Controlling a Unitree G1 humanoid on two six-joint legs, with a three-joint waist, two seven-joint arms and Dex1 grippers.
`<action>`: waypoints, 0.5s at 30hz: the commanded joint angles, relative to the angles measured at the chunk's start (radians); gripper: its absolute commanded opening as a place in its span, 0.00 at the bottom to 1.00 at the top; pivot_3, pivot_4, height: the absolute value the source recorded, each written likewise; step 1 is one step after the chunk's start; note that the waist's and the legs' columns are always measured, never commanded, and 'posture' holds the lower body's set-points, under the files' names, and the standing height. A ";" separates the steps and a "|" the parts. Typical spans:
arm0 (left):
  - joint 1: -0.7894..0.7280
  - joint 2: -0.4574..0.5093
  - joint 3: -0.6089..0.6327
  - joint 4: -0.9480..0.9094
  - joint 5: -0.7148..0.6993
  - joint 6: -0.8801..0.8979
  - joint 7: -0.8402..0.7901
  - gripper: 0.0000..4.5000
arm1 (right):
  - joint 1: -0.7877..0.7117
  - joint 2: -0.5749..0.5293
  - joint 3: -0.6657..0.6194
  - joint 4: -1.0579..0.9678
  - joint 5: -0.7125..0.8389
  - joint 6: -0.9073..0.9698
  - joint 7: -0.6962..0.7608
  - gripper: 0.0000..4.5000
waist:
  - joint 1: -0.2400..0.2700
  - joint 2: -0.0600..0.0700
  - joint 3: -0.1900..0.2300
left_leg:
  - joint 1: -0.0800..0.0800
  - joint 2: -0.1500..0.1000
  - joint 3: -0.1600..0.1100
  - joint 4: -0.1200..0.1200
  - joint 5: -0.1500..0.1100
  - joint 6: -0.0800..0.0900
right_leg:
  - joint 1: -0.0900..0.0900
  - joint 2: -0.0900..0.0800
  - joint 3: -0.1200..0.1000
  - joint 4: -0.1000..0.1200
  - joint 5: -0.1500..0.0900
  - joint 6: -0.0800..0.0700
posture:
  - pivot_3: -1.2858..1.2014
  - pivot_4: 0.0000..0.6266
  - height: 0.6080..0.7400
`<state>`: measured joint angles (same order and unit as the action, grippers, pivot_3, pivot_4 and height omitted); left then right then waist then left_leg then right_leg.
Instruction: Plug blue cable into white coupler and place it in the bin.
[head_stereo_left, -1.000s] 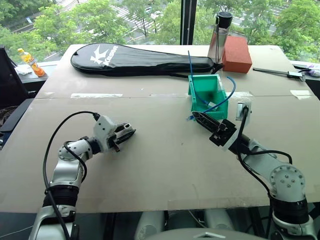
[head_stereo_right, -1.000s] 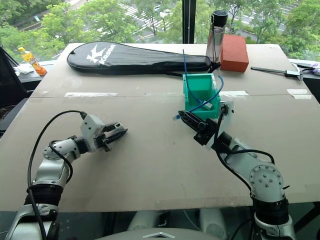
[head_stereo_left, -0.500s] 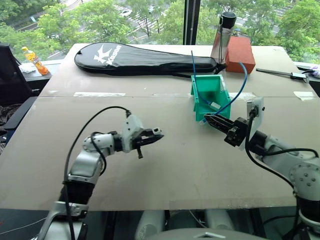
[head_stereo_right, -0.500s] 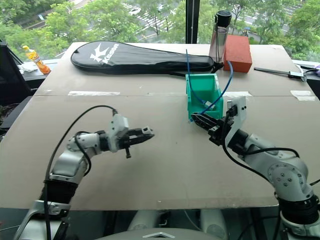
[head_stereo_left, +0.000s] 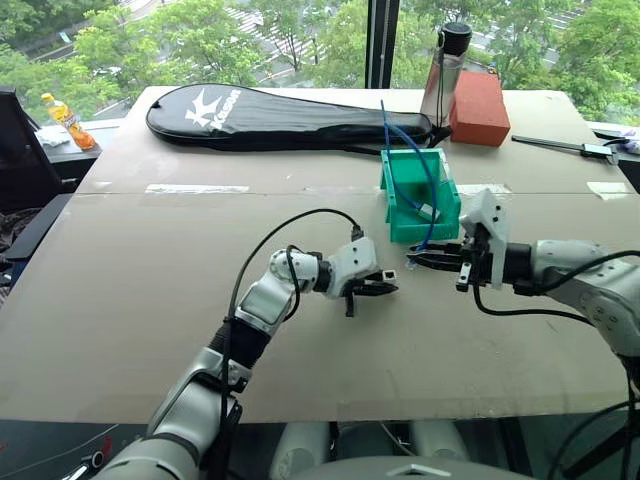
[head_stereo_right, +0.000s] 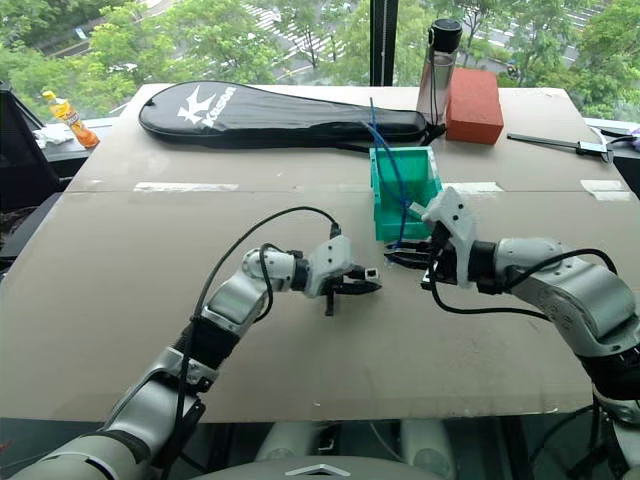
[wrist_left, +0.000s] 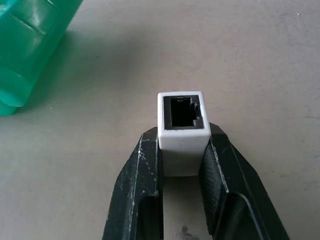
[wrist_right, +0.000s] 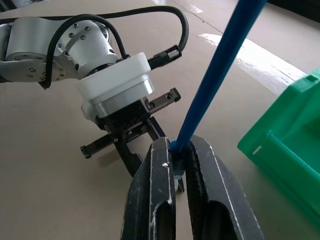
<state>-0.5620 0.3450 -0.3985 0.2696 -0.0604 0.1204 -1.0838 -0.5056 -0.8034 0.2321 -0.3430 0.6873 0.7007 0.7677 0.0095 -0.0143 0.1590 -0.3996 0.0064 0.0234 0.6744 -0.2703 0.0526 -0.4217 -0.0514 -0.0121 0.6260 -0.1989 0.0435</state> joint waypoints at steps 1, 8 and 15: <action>0.004 0.000 -0.003 0.007 0.017 -0.018 0.006 0.08 | -0.047 0.018 0.059 0.062 -0.113 -0.083 0.104 0.00 | 0.002 0.000 0.000 | 0.000 0.000 0.000 0.000 0.000 0.000 | 0.000 0.000 0.000 0.000 0.000 0.000 | 0.52 0.24 1.00; 0.020 0.013 0.001 0.002 0.022 -0.025 0.001 0.08 | -0.104 0.091 0.138 0.167 -0.261 -0.178 0.230 0.00 | 0.003 0.000 0.000 | 0.000 0.000 0.000 0.001 0.000 0.000 | 0.000 0.000 0.000 0.001 0.000 0.000 | 0.52 0.24 1.00; 0.023 0.016 0.003 0.002 0.025 -0.029 0.002 0.08 | -0.115 0.138 0.165 0.235 -0.366 -0.243 0.298 0.00 | 0.001 0.000 0.000 | 0.001 0.000 0.000 0.001 0.000 0.000 | 0.000 0.000 0.000 0.001 0.000 0.000 | 0.52 0.24 1.00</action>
<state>-0.5521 0.3511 -0.3942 0.2746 -0.0507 0.0934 -1.0828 -0.6135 -0.6671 0.3900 -0.1086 0.3479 0.4770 1.0429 0.0106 -0.0142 0.1588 -0.3988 0.0064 0.0234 0.6757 -0.2702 0.0524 -0.4214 -0.0515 -0.0122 0.6275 -0.1987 0.0434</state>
